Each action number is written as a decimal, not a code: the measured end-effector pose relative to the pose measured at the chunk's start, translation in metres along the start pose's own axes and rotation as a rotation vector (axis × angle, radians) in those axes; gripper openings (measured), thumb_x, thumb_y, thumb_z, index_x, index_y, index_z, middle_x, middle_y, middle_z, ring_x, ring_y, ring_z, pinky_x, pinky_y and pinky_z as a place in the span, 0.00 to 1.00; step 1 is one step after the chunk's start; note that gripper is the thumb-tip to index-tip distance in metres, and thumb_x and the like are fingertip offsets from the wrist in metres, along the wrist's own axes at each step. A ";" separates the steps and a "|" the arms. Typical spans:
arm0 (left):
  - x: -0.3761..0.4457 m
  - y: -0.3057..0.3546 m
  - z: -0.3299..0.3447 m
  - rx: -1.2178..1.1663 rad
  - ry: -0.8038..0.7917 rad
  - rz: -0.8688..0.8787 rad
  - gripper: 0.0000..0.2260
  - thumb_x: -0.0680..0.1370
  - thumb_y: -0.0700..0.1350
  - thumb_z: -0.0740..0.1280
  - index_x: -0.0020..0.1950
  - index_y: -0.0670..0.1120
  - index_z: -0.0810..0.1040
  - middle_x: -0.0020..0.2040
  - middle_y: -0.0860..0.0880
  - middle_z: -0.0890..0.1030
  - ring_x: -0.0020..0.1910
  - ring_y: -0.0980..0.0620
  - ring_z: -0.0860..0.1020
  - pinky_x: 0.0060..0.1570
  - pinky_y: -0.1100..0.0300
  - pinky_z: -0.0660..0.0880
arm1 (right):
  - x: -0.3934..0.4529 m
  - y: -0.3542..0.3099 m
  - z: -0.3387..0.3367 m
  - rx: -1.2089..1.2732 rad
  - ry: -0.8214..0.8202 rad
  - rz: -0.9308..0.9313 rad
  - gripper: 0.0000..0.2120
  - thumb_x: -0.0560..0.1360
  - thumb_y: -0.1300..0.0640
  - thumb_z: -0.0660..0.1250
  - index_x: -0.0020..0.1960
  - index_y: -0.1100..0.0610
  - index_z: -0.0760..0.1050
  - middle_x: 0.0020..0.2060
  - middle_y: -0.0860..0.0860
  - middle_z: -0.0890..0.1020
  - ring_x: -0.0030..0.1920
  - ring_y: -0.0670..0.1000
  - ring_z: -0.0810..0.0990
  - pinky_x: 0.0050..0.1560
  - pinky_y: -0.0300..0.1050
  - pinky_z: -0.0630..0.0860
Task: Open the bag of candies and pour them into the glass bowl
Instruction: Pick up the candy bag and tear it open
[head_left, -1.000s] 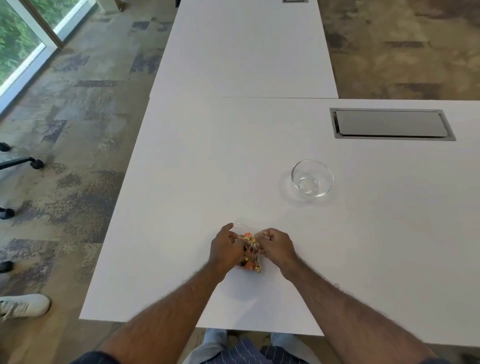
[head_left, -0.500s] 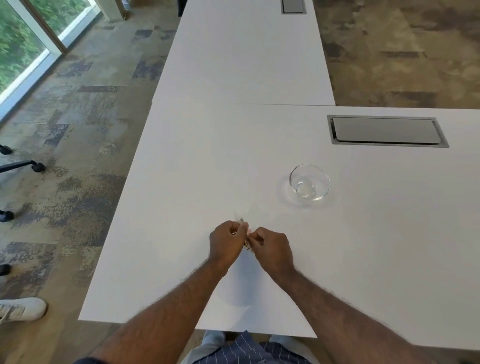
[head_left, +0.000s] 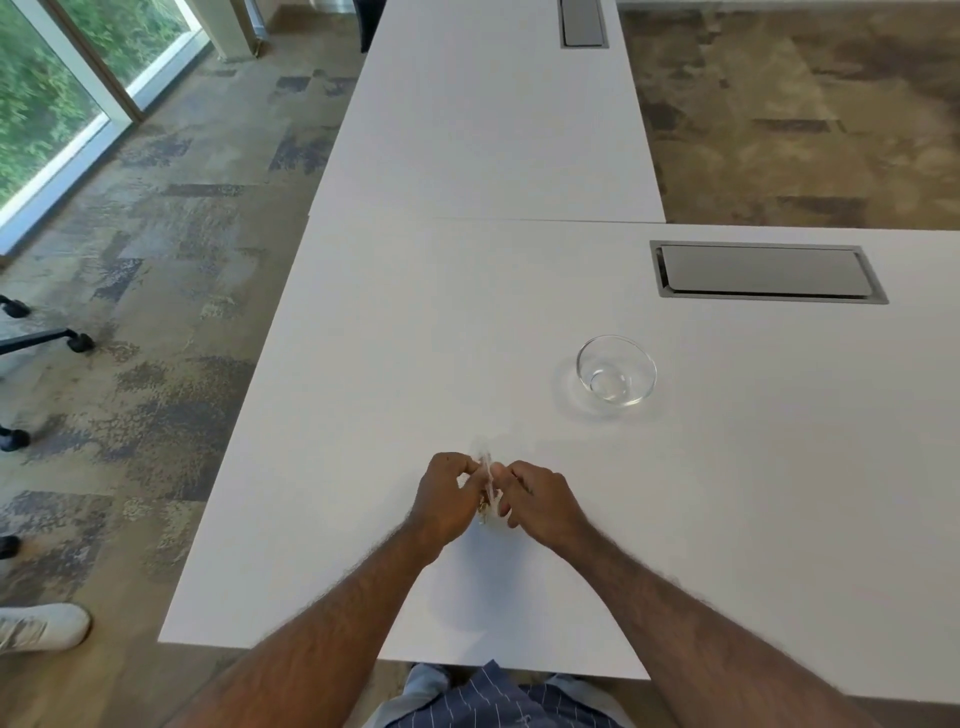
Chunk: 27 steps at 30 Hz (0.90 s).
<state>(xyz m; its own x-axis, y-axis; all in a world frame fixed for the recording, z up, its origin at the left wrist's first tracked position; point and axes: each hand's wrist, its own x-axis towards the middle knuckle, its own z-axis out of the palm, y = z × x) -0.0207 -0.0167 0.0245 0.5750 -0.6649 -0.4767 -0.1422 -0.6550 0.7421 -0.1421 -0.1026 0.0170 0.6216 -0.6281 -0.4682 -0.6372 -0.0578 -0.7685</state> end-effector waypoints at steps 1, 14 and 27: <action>0.000 -0.002 0.000 0.037 -0.016 0.033 0.05 0.79 0.48 0.66 0.46 0.49 0.77 0.55 0.53 0.75 0.54 0.56 0.75 0.49 0.68 0.68 | 0.002 -0.002 0.000 0.010 -0.040 0.024 0.22 0.80 0.40 0.58 0.45 0.59 0.78 0.33 0.48 0.84 0.29 0.46 0.82 0.36 0.43 0.80; -0.008 0.002 -0.009 -0.001 -0.063 -0.039 0.06 0.76 0.41 0.61 0.40 0.44 0.76 0.45 0.41 0.84 0.47 0.42 0.83 0.50 0.46 0.82 | 0.007 -0.010 0.002 -0.104 -0.073 -0.013 0.12 0.77 0.58 0.59 0.39 0.64 0.73 0.35 0.58 0.82 0.33 0.51 0.75 0.36 0.47 0.74; -0.012 0.000 -0.011 -0.134 -0.182 -0.100 0.11 0.69 0.46 0.73 0.47 0.43 0.80 0.42 0.41 0.86 0.38 0.50 0.83 0.50 0.46 0.83 | 0.007 -0.009 -0.002 0.017 -0.005 0.042 0.13 0.75 0.57 0.65 0.37 0.66 0.75 0.34 0.58 0.82 0.35 0.53 0.80 0.38 0.48 0.77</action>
<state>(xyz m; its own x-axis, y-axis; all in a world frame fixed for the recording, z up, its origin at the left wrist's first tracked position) -0.0186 -0.0049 0.0348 0.4249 -0.6610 -0.6185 0.0231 -0.6752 0.7373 -0.1332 -0.1078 0.0213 0.5966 -0.6256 -0.5027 -0.6554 -0.0184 -0.7551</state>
